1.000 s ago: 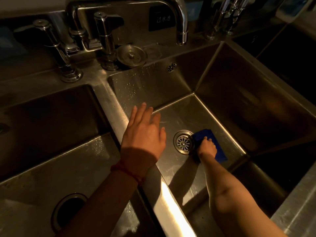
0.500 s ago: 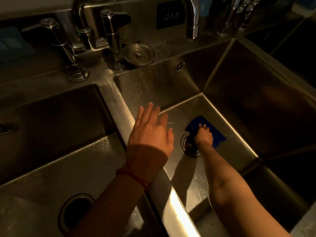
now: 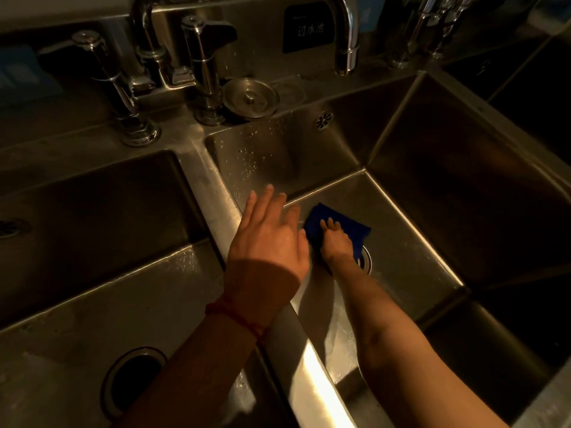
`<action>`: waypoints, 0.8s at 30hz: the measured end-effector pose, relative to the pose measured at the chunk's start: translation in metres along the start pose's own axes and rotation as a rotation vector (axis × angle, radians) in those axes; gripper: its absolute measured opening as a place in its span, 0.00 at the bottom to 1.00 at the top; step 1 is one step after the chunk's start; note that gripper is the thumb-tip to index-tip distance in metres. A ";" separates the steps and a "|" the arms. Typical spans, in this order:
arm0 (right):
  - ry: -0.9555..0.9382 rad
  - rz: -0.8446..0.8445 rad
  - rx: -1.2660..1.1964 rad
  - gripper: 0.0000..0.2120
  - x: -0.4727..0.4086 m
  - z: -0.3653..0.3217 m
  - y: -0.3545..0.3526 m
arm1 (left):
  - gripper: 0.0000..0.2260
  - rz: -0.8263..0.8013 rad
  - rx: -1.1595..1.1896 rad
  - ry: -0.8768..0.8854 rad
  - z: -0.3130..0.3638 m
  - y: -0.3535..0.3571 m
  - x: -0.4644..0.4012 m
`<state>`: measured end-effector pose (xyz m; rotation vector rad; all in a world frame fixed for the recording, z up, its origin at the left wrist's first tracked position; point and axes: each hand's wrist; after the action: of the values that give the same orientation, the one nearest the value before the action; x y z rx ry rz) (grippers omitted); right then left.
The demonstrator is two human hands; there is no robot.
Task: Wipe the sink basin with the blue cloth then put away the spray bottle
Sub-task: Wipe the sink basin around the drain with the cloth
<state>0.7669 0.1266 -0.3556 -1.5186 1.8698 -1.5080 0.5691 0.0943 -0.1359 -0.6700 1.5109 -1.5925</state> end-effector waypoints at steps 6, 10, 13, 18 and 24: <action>-0.138 -0.070 0.072 0.28 0.017 -0.011 0.015 | 0.20 -0.010 -0.004 -0.010 0.000 -0.001 0.000; -0.206 -0.157 0.122 0.29 0.031 -0.008 0.018 | 0.21 -0.014 0.000 -0.006 0.001 -0.003 -0.001; -0.235 -0.199 0.120 0.30 0.048 -0.005 0.018 | 0.21 -0.015 -0.008 -0.004 0.000 -0.003 0.000; -0.298 -0.223 0.148 0.29 0.069 0.003 0.017 | 0.20 0.000 0.003 -0.011 0.001 -0.003 0.001; -0.318 -0.241 0.177 0.30 0.090 0.016 0.021 | 0.21 0.003 -0.003 -0.009 0.000 -0.001 0.002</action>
<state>0.7320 0.0394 -0.3474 -1.8227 1.3803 -1.3849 0.5680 0.0929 -0.1352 -0.6757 1.5072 -1.5833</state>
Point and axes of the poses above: each hand's wrist, its own x-axis away from the middle knuckle, its own y-axis out of the palm, z = x × y, and after that the axes turned 15 degrees about -x, right-handed
